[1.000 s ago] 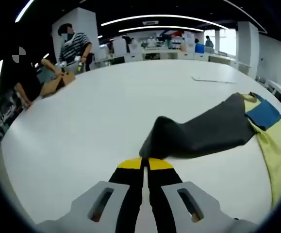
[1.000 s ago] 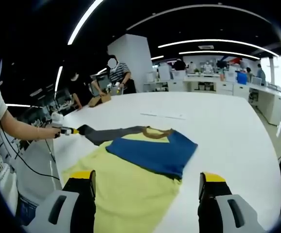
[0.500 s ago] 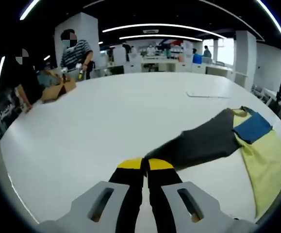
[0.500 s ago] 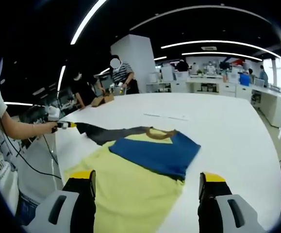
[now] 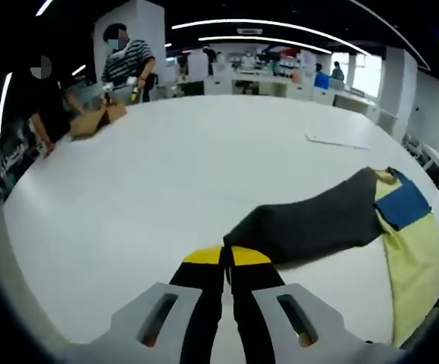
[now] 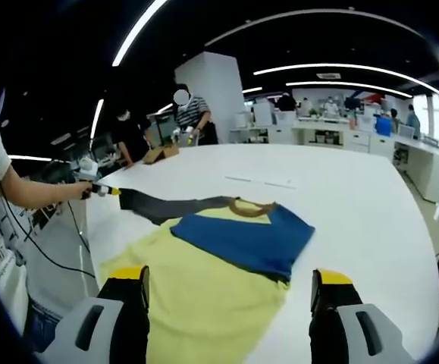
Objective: Fold the garment on the visible template until the final outline fits inside the template.
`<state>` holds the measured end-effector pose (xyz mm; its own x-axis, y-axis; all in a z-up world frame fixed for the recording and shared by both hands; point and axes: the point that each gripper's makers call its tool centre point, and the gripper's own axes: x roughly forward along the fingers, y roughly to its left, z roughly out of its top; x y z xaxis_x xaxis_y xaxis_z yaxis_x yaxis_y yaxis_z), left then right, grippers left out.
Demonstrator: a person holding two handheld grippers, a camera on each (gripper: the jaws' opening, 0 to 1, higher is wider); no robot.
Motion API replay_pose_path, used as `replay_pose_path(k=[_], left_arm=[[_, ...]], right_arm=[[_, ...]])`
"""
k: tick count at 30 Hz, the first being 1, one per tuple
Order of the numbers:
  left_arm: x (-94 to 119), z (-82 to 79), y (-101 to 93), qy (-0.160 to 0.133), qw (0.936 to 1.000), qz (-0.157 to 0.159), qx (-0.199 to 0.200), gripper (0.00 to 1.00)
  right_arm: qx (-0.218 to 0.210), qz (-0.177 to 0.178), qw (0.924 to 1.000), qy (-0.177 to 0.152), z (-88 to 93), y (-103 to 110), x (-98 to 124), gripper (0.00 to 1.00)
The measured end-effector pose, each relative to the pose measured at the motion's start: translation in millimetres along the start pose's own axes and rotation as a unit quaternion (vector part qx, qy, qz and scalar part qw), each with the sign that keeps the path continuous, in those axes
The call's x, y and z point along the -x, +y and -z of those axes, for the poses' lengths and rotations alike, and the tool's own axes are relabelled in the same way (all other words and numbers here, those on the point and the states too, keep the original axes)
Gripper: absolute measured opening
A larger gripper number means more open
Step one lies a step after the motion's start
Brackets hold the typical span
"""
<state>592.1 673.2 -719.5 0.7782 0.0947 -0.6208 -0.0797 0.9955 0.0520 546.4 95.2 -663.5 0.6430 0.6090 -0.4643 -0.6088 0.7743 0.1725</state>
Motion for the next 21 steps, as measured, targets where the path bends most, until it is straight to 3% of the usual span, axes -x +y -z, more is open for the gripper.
replay_pose_path(k=[4,11,21], left_arm=[[-3.8,3.7,-1.2,-0.003,0.9999,-0.013,-0.01,0.04],[-6.4,14.0,-6.5,-0.011,0.9995,-0.024,-0.018,0.28],[-11.1,34.7,-5.4,0.01,0.9992,-0.036,-0.012,0.29]], right_arm=[[0.002,0.003,1.0,0.001,-0.8,-2.0,0.7,0.86],[-0.001,0.007,1.0,0.001,0.3,-5.6,2.3,0.86],[0.003,0.006,1.0,-0.003,0.4,-5.2,5.4,0.89]])
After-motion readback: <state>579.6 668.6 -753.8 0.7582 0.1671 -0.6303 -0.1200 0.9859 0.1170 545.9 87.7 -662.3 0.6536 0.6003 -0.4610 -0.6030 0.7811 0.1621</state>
